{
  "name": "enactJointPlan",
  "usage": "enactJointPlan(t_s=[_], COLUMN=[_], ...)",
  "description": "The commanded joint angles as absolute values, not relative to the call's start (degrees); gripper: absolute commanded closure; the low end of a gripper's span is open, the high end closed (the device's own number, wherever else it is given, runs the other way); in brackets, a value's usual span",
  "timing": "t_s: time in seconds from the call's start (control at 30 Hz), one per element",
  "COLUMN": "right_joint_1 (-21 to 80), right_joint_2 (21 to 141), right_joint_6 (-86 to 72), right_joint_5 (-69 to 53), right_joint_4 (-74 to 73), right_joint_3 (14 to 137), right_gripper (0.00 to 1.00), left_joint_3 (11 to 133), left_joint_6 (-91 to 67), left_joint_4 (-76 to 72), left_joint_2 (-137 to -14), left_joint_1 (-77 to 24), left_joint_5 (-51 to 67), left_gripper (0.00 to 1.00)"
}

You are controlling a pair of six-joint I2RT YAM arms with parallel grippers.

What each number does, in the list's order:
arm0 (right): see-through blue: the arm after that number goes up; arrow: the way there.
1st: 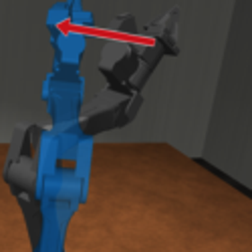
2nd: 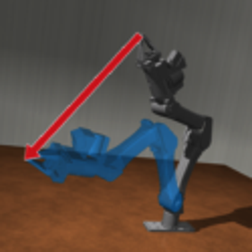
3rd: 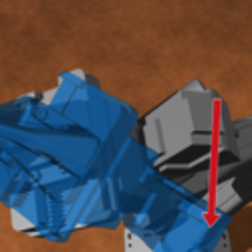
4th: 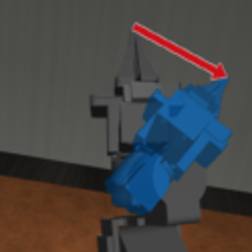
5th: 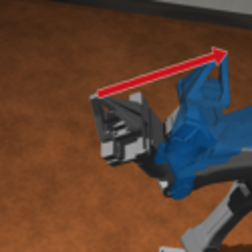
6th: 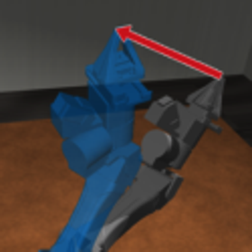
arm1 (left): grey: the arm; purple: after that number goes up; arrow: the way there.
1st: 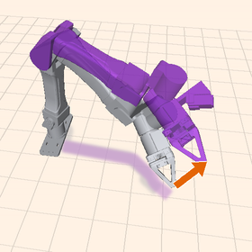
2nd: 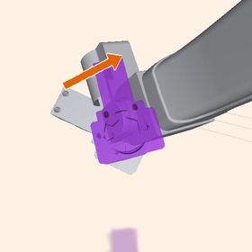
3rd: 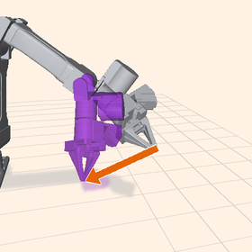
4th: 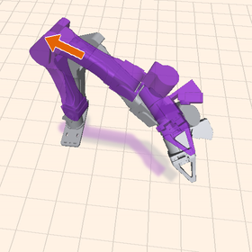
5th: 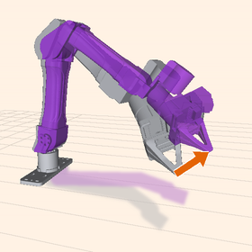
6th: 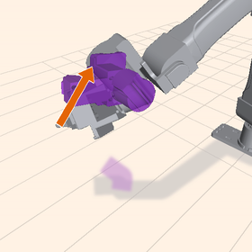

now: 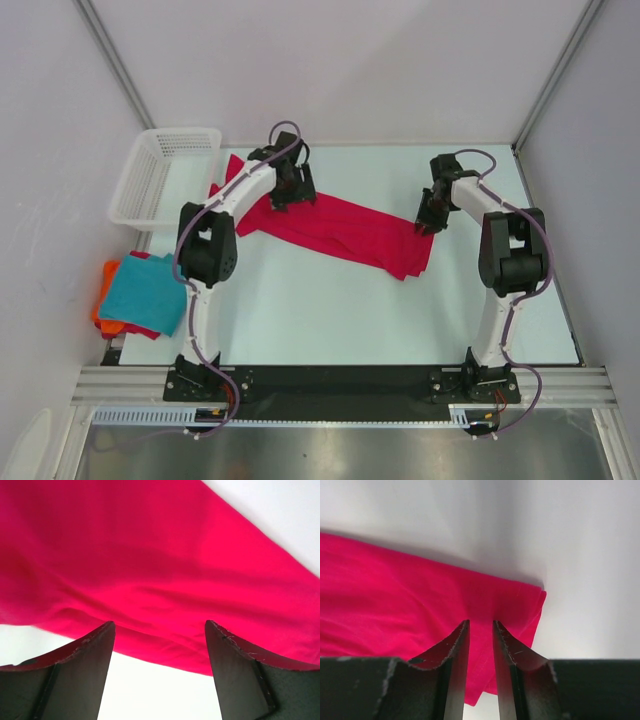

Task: Fold and stack the t-shirts
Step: Rotate the tshirt 80 degrees

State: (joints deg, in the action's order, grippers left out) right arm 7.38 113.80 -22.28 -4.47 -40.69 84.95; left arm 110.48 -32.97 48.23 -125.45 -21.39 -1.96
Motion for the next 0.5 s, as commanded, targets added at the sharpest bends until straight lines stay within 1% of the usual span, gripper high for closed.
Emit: enactJointPlan(t_s=[0.0, 0.2, 0.47], right_joint_1=[7.03, 5.19, 3.25], right_joint_2=[114.08, 114.43, 115.84], right_joint_6=[-22.32, -21.62, -21.71], right_joint_5=[-4.75, -3.87, -2.99], right_joint_4=[-39.29, -38.94, -38.58], right_joint_3=[86.75, 86.05, 85.78], right_gripper=[0.69, 0.69, 0.68], left_joint_3=[109.08, 105.39, 98.18], left_joint_6=[-32.70, -33.40, -36.12], left_joint_4=[42.55, 35.96, 28.93], left_joint_2=[-123.13, -124.98, -123.14], left_joint_1=[-28.20, -33.83, -36.56], left_joint_5=[1.84, 7.38, 10.28], left_gripper=[0.22, 0.22, 0.22])
